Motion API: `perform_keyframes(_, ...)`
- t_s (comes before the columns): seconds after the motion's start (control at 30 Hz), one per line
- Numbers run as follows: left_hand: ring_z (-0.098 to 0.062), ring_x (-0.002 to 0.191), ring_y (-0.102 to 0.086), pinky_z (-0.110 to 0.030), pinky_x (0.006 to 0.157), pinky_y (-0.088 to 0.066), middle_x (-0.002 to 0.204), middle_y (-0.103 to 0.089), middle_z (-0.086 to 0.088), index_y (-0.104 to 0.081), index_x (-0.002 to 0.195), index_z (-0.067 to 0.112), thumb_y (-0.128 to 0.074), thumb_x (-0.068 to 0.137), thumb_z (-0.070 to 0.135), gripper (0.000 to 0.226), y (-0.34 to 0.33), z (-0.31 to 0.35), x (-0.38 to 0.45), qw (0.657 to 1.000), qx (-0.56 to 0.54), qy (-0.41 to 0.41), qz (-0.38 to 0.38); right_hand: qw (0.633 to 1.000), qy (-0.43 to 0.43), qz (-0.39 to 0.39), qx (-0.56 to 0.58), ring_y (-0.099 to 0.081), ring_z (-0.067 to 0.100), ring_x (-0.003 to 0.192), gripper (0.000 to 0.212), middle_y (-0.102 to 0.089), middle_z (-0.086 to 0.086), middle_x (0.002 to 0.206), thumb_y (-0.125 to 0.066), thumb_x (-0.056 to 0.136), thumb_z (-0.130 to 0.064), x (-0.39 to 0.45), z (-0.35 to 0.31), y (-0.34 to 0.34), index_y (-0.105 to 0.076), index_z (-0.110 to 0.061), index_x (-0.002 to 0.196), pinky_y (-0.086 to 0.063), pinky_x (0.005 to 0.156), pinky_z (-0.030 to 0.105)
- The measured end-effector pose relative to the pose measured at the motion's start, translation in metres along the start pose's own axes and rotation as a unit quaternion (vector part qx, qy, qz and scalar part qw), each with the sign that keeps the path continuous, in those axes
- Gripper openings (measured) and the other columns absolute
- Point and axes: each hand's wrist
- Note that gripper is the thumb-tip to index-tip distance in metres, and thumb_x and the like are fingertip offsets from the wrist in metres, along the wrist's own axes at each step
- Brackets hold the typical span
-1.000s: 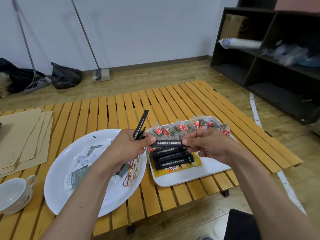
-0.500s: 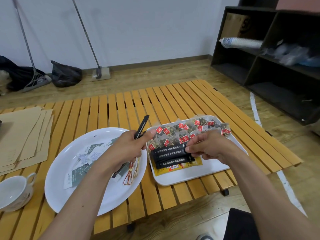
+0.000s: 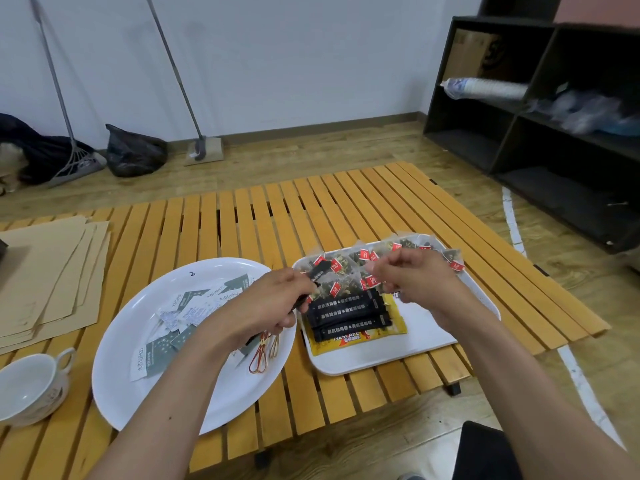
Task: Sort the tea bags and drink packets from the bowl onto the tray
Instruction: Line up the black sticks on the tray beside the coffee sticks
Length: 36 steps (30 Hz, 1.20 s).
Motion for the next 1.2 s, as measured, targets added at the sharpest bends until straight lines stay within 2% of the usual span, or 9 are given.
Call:
perform_keyframes(0.1, -0.007, 0.053, -0.049, -0.018, 0.047, -0.038, 0.082, -0.064, -0.002, -0.065, 0.103, 0.021, -0.065, 0.098, 0.034, 0.015, -0.002, -0.004, -0.003, 0.995, 0.056, -0.077, -0.028, 0.994, -0.003, -0.075, 0.073, -0.067, 0.008, 0.068, 0.021, -0.079, 0.003, 0.09, -0.073, 0.092, -0.031, -0.006, -0.008, -0.013, -0.073, -0.014, 0.104, -0.048, 0.057, 0.021)
perform_keyframes(0.23, 0.003, 0.059, -0.06, -0.013, 0.053, -0.045, 0.094, -0.07, -0.002, -0.072, 0.105, 0.031, -0.074, 0.089, 0.04, 0.018, -0.004, -0.005, -0.004, 0.989, 0.074, -0.122, -0.028, 0.993, 0.0, -0.092, 0.068, -0.066, 0.007, 0.066, 0.018, -0.074, 0.007, 0.079, -0.075, 0.089, -0.012, -0.005, -0.005, -0.013, -0.073, -0.011, 0.106, -0.048, 0.055, 0.019)
perform_keyframes(0.33, -0.003, 0.062, -0.062, -0.015, 0.052, -0.047, 0.099, -0.072, -0.001, -0.07, 0.11, 0.033, -0.077, 0.086, 0.037, 0.025, 0.0, -0.003, -0.006, 0.992, 0.064, -0.111, -0.016, 0.994, -0.012, -0.082, 0.069, -0.066, 0.01, 0.068, 0.017, -0.074, 0.01, 0.084, -0.074, 0.089, -0.008, -0.003, -0.002, -0.005, -0.074, -0.012, 0.105, -0.05, 0.057, 0.022)
perform_keyframes(0.4, -0.004, 0.054, -0.058, -0.016, 0.048, -0.045, 0.098, -0.073, -0.002, -0.068, 0.114, 0.033, -0.075, 0.088, 0.034, 0.027, 0.004, -0.003, -0.007, 0.993, 0.048, -0.105, -0.013, 0.994, -0.015, -0.069, 0.081, -0.065, 0.01, 0.068, 0.015, -0.075, 0.011, 0.088, -0.073, 0.09, -0.007, -0.001, -0.001, -0.001, -0.073, -0.011, 0.104, -0.049, 0.055, 0.022)
perform_keyframes(0.57, -0.004, 0.043, -0.047, -0.016, 0.044, -0.037, 0.081, -0.069, -0.009, -0.062, 0.121, 0.023, -0.06, 0.101, 0.024, 0.02, 0.007, -0.004, -0.005, 0.994, 0.008, -0.112, 0.004, 0.992, -0.018, -0.075, 0.104, -0.067, 0.013, 0.071, 0.01, -0.074, 0.012, 0.085, -0.075, 0.088, -0.007, 0.001, 0.0, 0.003, -0.074, -0.008, 0.098, -0.052, 0.059, 0.023)
perform_keyframes(0.7, -0.004, 0.044, -0.043, -0.016, 0.043, -0.035, 0.077, -0.07, -0.006, -0.068, 0.113, 0.02, -0.058, 0.102, 0.027, 0.016, 0.009, -0.006, -0.003, 0.992, 0.02, -0.12, 0.026, 0.987, -0.03, -0.108, 0.118, -0.064, 0.021, 0.08, 0.025, -0.077, 0.017, 0.099, -0.082, 0.079, -0.006, 0.002, 0.001, 0.008, -0.077, -0.006, 0.104, -0.055, 0.067, 0.026)
perform_keyframes(0.83, -0.012, 0.049, -0.04, -0.02, 0.047, -0.035, 0.08, -0.075, -0.007, -0.074, 0.098, 0.018, -0.055, 0.103, 0.037, 0.027, 0.012, -0.008, -0.004, 0.992, 0.04, -0.122, 0.015, 0.992, -0.03, -0.081, 0.096, -0.067, 0.012, 0.074, 0.016, -0.077, 0.007, 0.086, -0.074, 0.089, -0.02, 0.001, 0.001, 0.009, -0.077, -0.008, 0.099, -0.05, 0.065, 0.026)
perform_keyframes(0.93, -0.015, 0.05, -0.039, -0.02, 0.047, -0.035, 0.081, -0.076, -0.01, -0.074, 0.098, 0.02, -0.055, 0.102, 0.04, 0.028, 0.012, -0.009, -0.003, 0.994, 0.04, -0.097, 0.012, 0.99, -0.058, -0.083, 0.096, -0.068, 0.01, 0.069, 0.019, -0.076, 0.005, 0.085, -0.073, 0.091, -0.022, 0.002, 0.002, 0.011, -0.076, -0.006, 0.102, -0.048, 0.061, 0.024)
perform_keyframes(1.2, -0.011, 0.046, -0.039, -0.02, 0.045, -0.037, 0.076, -0.074, -0.002, -0.066, 0.102, 0.012, -0.052, 0.104, 0.039, 0.031, 0.012, -0.009, -0.001, 0.997, 0.052, -0.045, 0.019, 0.987, -0.099, -0.089, 0.092, -0.064, 0.01, 0.065, 0.014, -0.076, 0.009, 0.084, -0.077, 0.087, -0.012, 0.008, 0.007, 0.014, -0.077, -0.002, 0.097, -0.043, 0.054, 0.022)
Point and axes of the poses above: each hand's wrist, its own x-axis towards the middle knuckle, its own y-axis out of the back of the hand, z = x × y
